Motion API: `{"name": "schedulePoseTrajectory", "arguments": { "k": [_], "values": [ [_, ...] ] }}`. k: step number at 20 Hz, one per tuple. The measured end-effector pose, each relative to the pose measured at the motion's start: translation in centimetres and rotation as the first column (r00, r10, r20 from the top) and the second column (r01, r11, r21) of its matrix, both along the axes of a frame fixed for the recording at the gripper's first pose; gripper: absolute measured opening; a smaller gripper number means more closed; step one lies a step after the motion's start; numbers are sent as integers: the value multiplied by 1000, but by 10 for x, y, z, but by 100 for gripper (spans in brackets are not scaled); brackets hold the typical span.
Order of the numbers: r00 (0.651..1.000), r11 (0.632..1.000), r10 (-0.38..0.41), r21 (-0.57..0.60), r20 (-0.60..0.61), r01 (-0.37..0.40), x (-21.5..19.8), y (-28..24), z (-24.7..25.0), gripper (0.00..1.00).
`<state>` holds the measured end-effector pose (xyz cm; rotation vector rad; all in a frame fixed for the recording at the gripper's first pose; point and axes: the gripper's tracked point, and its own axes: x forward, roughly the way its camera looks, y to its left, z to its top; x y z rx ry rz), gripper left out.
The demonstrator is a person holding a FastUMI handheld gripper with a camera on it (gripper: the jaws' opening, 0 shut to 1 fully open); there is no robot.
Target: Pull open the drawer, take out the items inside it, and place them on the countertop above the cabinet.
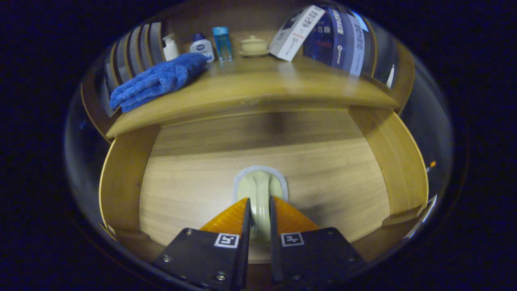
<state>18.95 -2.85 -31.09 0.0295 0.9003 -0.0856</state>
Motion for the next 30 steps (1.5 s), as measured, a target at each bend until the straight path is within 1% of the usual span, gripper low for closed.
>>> {"name": "schedulePoseTrajectory", "arguments": {
  "k": [1,2,5,7,9,10,12,14,17,18,20,23,26,30],
  "values": [
    [1000,1000,7,23,-13,-7,-2,3,-4,23],
    [1000,999,-2,32,8,1,0,3,-2,15],
    [999,997,1,76,46,-4,-5,9,2,15],
    [994,993,-1,117,106,-12,-5,16,16,15],
    [986,986,23,160,165,-49,-12,28,30,15],
    [984,981,35,180,176,-67,-16,33,33,15],
    [974,977,47,194,222,-92,-24,36,46,15],
    [957,977,60,181,283,-115,-28,36,61,15],
    [936,977,61,171,346,-127,-36,33,82,15],
    [928,980,55,160,367,-121,-35,30,91,15],
    [914,987,73,104,399,-125,-31,21,107,15],
    [891,992,76,54,449,-112,-20,11,137,15],
    [885,996,56,35,462,-81,-3,4,158,14],
    [863,998,48,6,503,-59,24,3,181,15]
  ]
}}
